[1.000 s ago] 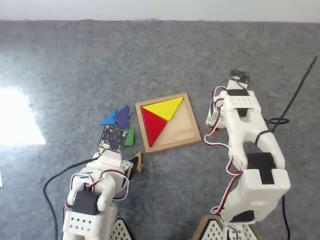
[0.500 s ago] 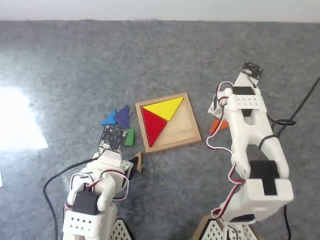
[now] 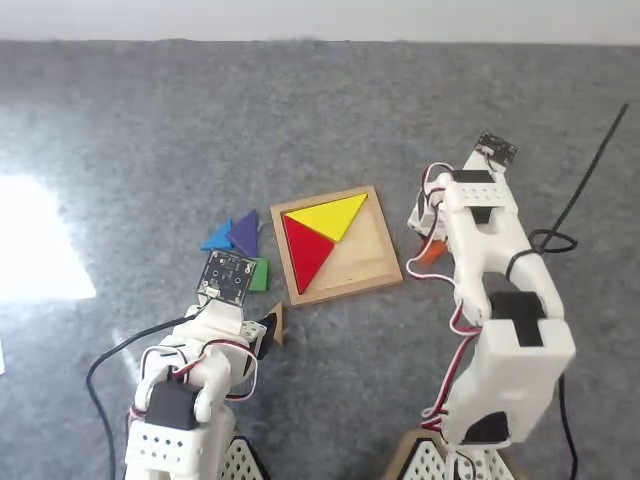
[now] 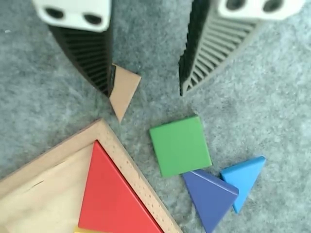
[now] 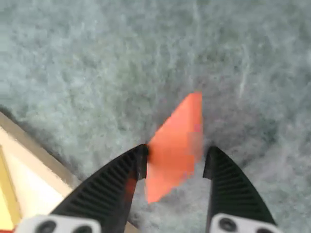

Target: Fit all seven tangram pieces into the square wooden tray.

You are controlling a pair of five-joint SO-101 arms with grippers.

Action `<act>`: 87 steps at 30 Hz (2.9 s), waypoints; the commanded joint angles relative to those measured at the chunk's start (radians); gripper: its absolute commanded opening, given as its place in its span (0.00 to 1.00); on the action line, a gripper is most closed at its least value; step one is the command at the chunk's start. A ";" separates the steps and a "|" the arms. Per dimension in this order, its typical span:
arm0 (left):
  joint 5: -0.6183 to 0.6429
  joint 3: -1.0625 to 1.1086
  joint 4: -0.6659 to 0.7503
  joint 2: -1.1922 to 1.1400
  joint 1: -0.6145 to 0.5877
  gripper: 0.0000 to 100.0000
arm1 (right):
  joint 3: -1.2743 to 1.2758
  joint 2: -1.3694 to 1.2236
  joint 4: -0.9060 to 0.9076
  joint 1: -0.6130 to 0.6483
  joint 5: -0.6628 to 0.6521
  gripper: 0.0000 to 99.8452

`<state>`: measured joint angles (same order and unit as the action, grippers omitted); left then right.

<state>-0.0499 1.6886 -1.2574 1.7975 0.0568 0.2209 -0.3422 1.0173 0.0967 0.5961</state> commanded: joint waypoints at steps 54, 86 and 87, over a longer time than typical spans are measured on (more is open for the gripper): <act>-0.014 -0.005 -0.005 0.021 0.005 0.21 | -0.244 -0.139 0.170 -0.042 -0.316 0.21; -0.014 -0.005 -0.005 0.021 0.005 0.21 | -0.212 0.082 0.282 -0.283 -0.382 0.21; -0.014 -0.005 -0.005 0.021 0.005 0.21 | -0.201 0.082 0.278 -0.271 -0.384 0.21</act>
<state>-0.0499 1.6886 -1.2574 1.7975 0.0568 0.0061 -0.3314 1.2935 -0.1995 0.2447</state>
